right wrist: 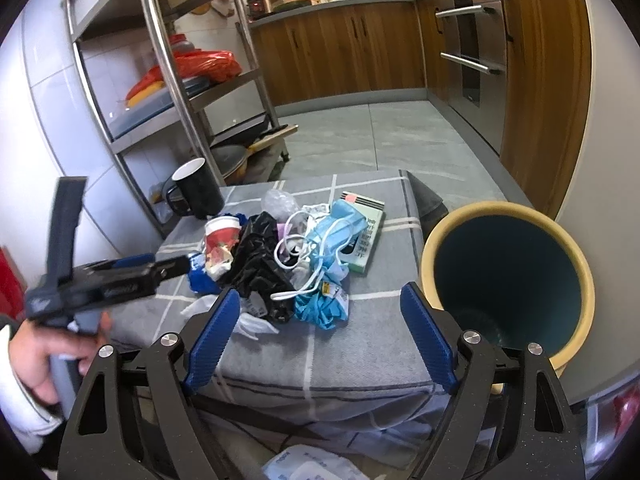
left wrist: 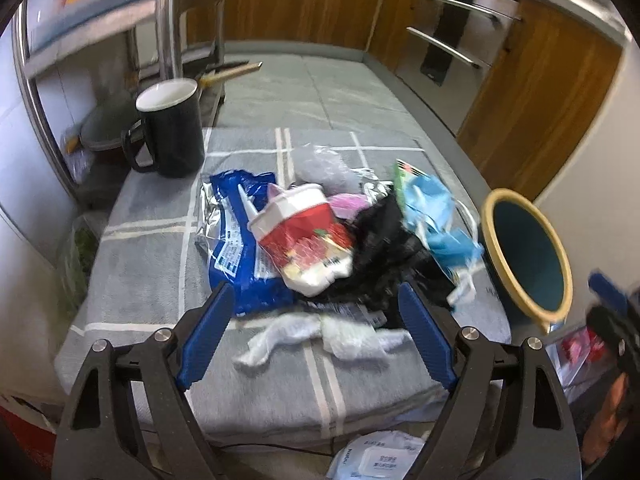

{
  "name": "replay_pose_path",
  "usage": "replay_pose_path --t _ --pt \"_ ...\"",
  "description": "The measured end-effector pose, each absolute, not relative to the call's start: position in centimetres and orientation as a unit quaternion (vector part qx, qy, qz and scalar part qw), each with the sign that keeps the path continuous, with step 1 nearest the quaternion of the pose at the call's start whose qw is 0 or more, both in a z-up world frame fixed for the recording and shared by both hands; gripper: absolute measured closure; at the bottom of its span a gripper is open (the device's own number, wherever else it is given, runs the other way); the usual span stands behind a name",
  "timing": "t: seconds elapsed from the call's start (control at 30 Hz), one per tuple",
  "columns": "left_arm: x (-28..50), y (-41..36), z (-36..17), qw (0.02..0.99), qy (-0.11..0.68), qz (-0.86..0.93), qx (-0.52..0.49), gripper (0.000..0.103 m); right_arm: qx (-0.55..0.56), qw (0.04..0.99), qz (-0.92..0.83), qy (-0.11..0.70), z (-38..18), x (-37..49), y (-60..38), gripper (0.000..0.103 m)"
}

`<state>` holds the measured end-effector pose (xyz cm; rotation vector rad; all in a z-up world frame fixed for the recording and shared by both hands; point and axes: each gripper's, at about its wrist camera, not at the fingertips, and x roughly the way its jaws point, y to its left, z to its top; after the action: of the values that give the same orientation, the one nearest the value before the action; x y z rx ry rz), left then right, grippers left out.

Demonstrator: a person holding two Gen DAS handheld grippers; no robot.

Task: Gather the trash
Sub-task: 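Grasp the red-white paper cup with the left gripper while the right grasps a blue mask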

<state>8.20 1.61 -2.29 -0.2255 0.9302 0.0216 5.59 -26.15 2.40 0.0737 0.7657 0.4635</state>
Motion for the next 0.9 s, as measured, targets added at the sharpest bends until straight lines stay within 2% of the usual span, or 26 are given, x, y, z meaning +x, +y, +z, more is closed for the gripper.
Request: replay_pose_path --t 0.5,0.8,0.87,0.9 --pt "15.3 5.9 -7.6 0.82 0.491 0.029 -0.293 0.021 0.053 0.894 0.219 0.387 2.3 9.2 -25.1 0.019" --pt "16.8 5.7 -9.2 0.81 0.499 0.048 -0.304 0.021 0.154 0.852 0.219 0.449 -0.2 15.2 -25.5 0.019" --pt "16.9 5.7 -9.2 0.812 0.497 0.048 -0.302 0.03 0.175 0.844 0.217 0.458 -0.8 16.2 -25.5 0.019" --pt "16.9 5.7 -9.2 0.813 0.496 0.046 -0.303 0.03 0.188 0.839 0.217 0.463 -1.2 16.9 -25.5 0.019"
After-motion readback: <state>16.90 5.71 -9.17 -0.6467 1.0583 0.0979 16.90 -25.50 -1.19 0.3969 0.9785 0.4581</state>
